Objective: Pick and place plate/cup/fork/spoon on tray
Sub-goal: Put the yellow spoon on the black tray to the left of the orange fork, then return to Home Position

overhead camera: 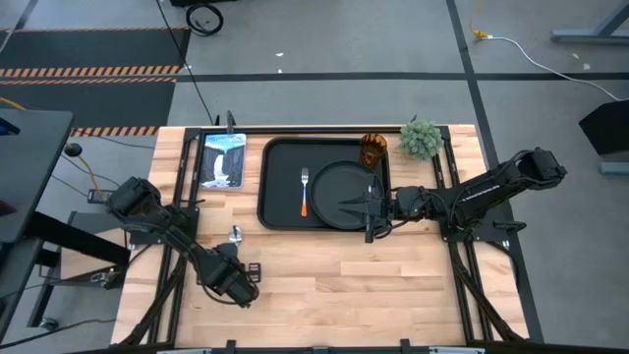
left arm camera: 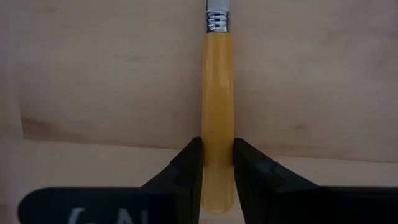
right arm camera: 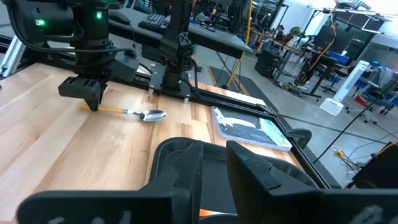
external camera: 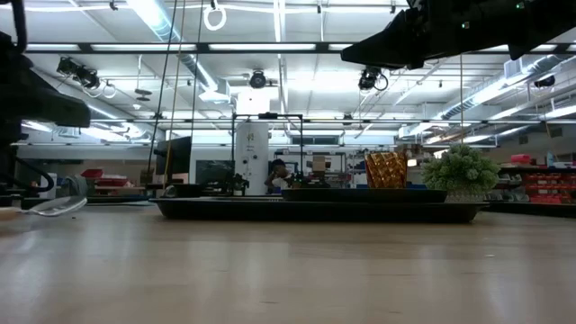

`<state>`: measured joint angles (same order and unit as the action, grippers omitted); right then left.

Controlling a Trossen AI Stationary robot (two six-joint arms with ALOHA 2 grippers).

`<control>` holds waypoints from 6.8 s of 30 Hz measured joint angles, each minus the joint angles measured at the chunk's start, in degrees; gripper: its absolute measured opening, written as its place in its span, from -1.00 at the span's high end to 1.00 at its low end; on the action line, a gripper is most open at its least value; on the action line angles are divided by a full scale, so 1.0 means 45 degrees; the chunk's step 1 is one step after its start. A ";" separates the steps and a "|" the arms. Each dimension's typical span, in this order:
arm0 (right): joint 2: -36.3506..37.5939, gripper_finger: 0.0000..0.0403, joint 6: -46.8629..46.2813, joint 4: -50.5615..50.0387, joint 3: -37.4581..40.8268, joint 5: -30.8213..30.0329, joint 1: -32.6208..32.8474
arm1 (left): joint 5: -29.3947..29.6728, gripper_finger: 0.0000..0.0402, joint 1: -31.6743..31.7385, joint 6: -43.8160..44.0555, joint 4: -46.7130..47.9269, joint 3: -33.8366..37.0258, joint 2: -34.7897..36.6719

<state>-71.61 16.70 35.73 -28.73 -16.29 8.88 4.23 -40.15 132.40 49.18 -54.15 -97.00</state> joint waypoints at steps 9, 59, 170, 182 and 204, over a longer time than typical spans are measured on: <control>0.0000 0.61 0.0002 0.0106 0.0000 -0.0001 0.0000 | 0.1624 0.62 0.0299 -0.0268 0.0800 -0.0015 0.0669; 0.0005 0.61 -0.0015 0.0416 0.0005 0.0145 0.0228 | 0.3574 0.54 0.9779 -1.2250 -0.5071 -0.0058 -0.1012; 0.8187 0.61 -0.3675 0.0136 0.6023 0.4636 -0.4567 | 0.1025 0.15 0.9910 -2.5775 -1.1042 0.6892 1.4006; 0.8257 0.61 -0.3816 0.0047 0.6023 0.5319 -0.5056 | 0.1044 0.15 0.9910 -2.4408 -1.5525 1.1256 1.6798; 0.8252 0.62 -0.4629 -0.0863 0.6305 0.5969 -0.5056 | 0.1089 0.15 0.9782 -2.3889 -1.4466 1.1924 1.7231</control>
<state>-34.48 -4.13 31.85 -0.36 10.57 -13.87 9.13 3.87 24.90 -15.92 -0.49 -19.46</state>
